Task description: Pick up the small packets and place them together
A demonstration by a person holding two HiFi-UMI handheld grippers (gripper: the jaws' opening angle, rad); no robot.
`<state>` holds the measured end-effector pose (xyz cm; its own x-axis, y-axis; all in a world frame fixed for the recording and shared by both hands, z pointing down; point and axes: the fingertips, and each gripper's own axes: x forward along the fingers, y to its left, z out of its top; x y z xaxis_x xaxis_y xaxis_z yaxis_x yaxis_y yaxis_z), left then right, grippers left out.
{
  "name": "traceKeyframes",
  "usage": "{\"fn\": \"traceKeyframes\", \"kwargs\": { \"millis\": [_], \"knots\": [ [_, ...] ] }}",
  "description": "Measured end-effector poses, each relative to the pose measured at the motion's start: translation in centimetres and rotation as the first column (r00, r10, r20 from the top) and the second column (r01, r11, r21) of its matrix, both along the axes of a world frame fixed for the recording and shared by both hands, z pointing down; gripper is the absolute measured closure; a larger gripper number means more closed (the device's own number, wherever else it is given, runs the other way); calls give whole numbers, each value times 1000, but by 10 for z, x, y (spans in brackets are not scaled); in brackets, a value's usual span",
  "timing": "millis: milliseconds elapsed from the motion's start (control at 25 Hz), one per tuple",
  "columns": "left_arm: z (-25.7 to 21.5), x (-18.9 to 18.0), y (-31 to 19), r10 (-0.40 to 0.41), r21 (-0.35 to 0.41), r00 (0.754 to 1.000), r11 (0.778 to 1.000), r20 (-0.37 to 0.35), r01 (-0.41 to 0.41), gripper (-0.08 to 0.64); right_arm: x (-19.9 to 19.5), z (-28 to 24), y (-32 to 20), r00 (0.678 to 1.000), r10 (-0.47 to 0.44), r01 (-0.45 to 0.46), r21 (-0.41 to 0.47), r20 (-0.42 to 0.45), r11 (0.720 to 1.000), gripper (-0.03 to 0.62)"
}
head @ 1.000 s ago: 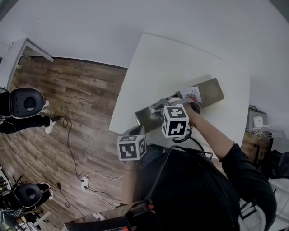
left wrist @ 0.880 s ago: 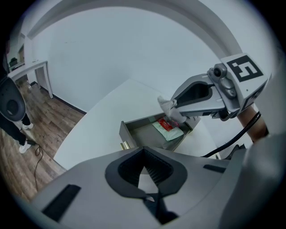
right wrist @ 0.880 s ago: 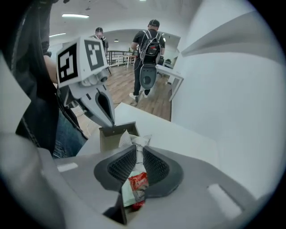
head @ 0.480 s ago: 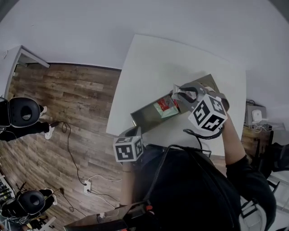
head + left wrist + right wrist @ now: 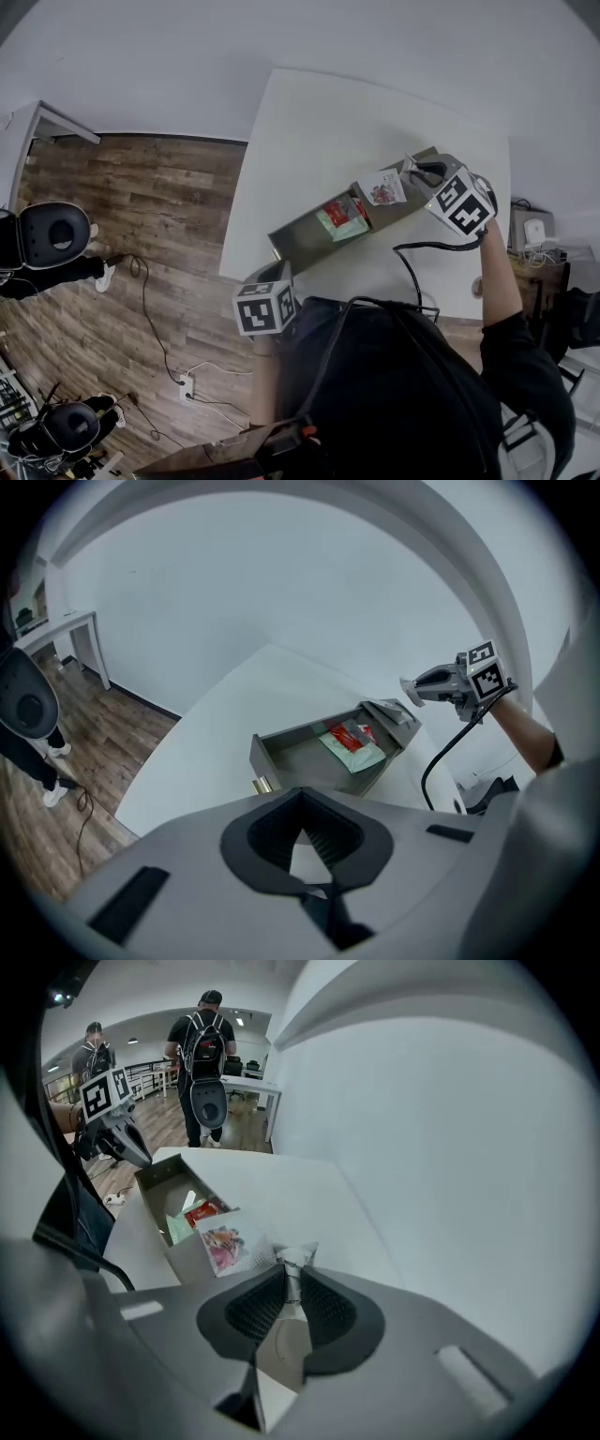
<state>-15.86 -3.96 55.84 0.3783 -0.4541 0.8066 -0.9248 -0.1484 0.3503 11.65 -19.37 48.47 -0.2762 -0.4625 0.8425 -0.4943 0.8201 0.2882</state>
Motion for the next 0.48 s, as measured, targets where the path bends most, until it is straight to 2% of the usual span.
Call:
{"fn": "traceKeyframes", "kwargs": {
  "millis": [480],
  "knots": [
    [-1,5,0,-10,-4,1000,1000,-6,10,560,17,41,-3,998,-19,13,-101,-59,995,534]
  ]
}}
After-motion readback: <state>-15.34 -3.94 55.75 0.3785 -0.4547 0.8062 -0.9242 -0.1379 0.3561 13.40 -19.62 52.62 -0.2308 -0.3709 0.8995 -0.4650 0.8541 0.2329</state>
